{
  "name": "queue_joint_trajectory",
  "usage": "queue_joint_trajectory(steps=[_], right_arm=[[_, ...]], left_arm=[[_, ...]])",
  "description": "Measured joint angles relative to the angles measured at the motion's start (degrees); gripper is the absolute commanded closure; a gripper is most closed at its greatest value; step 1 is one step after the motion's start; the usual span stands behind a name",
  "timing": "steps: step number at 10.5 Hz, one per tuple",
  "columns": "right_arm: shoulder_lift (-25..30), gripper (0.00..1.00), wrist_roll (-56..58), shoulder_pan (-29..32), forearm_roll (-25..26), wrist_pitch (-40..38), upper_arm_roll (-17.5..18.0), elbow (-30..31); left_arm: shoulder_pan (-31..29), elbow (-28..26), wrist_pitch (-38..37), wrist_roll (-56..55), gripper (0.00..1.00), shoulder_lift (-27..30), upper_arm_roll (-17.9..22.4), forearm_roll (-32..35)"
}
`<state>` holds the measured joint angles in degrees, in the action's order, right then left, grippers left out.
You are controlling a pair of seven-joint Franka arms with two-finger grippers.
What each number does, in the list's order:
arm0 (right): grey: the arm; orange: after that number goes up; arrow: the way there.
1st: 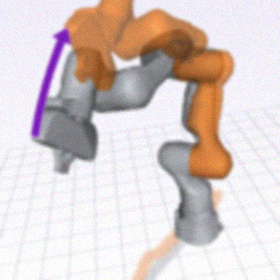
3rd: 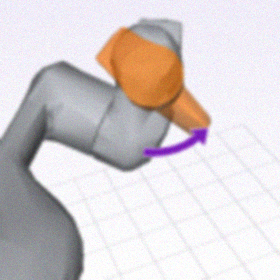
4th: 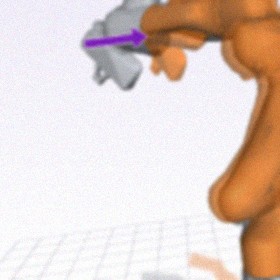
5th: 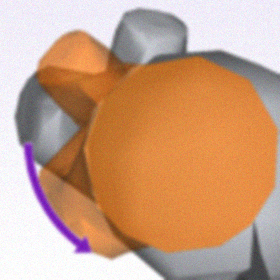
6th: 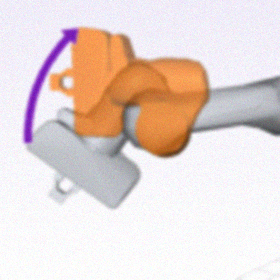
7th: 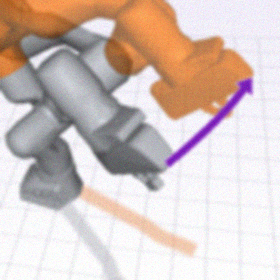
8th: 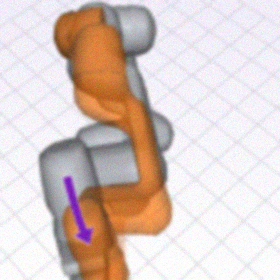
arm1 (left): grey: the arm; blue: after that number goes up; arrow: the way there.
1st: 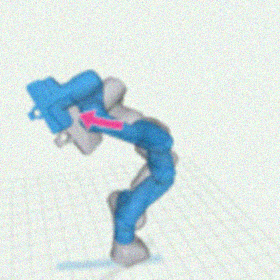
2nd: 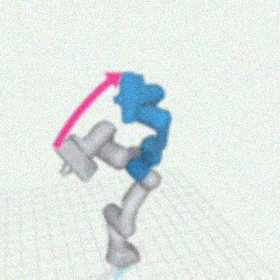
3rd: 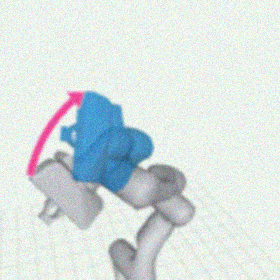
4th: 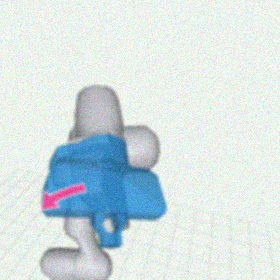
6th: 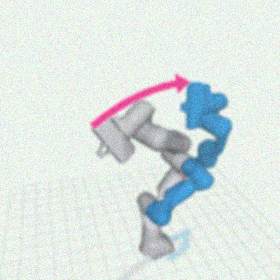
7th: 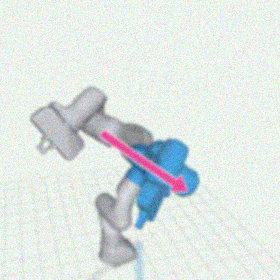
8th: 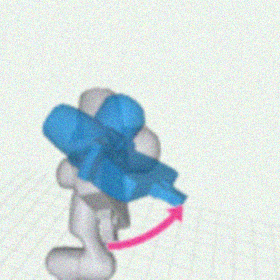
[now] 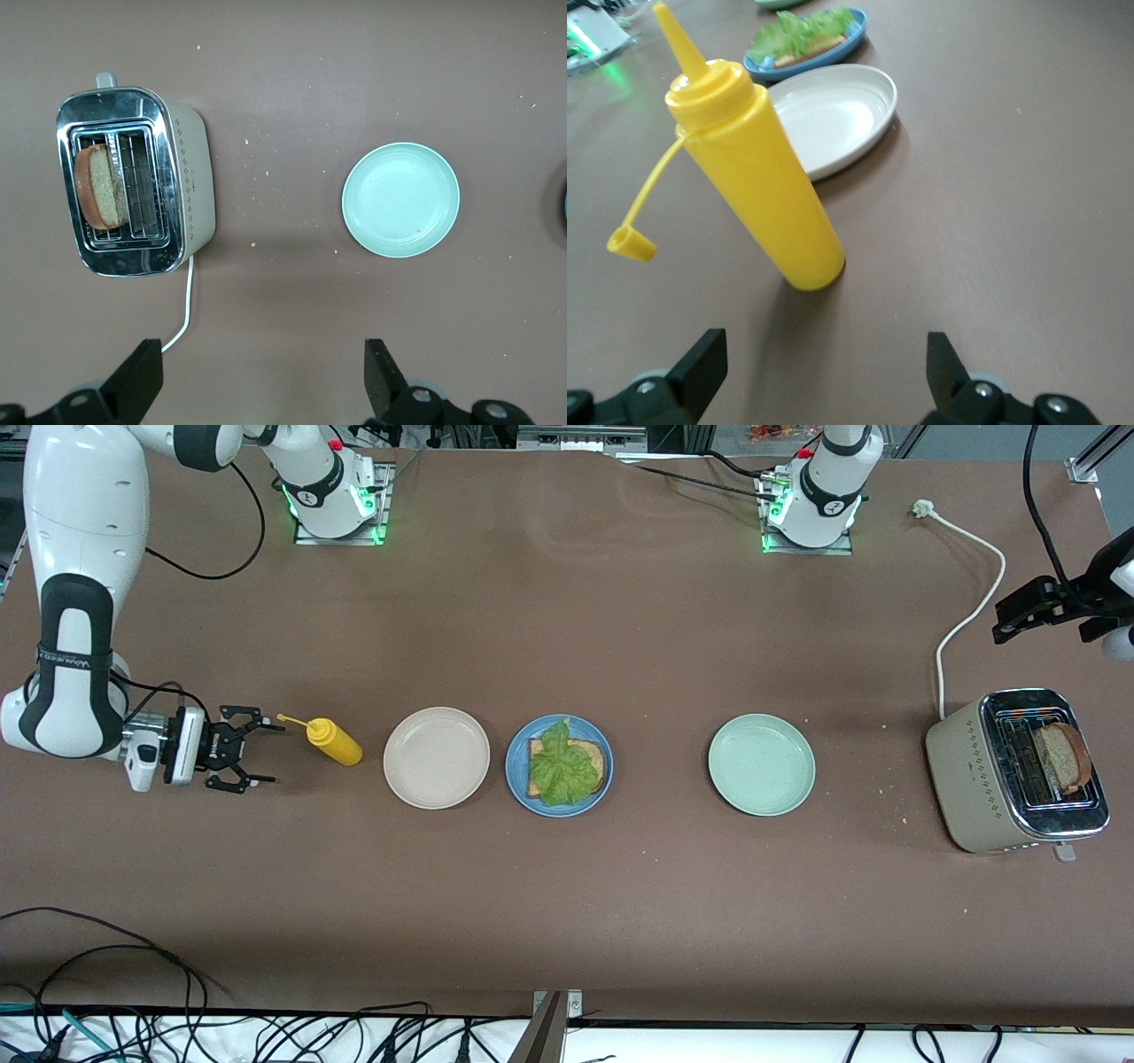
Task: Make sandwich in blue plate with both arms
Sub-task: 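Reach the right gripper to the yellow mustard bottle and grasp it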
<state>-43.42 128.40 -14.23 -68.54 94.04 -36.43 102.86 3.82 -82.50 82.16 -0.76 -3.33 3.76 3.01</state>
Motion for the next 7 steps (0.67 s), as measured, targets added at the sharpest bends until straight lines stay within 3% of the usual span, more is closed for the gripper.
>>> queue_joint_trajectory(steps=[2, 7], right_arm=[[-2.19, 0.00, 5.38, 0.24, -2.84, -3.49, 1.27, -0.04], [-4.13, 0.00, 9.67, 1.16, -3.27, -10.33, 5.11, -0.19]], left_arm=[[0.05, 0.01, 0.00, 0.00, 0.00, 0.00, -0.06, 0.00], [0.08, 0.01, 0.00, 0.00, 0.00, 0.00, -0.08, 0.00]])
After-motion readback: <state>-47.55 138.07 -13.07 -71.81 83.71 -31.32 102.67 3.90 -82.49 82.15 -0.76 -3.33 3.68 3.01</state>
